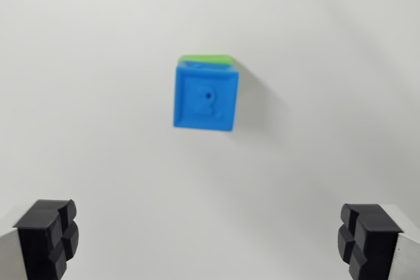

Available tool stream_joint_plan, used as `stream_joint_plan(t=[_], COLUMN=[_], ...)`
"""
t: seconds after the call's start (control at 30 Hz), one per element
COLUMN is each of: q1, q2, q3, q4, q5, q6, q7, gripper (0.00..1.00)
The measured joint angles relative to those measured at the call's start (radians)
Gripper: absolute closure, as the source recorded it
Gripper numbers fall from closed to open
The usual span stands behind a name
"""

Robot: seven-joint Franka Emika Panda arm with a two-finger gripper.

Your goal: Stack cube

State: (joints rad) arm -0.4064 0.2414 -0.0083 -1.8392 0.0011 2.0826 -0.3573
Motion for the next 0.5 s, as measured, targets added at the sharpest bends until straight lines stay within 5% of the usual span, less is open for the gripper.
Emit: stream_joint_plan(t=[0.5], q1=[0.0], q2=[-0.035], q3=[0.0], q4=[0.075], q5=[0.0], q6=[-0.109], q7=[0.0], gripper=[0.0])
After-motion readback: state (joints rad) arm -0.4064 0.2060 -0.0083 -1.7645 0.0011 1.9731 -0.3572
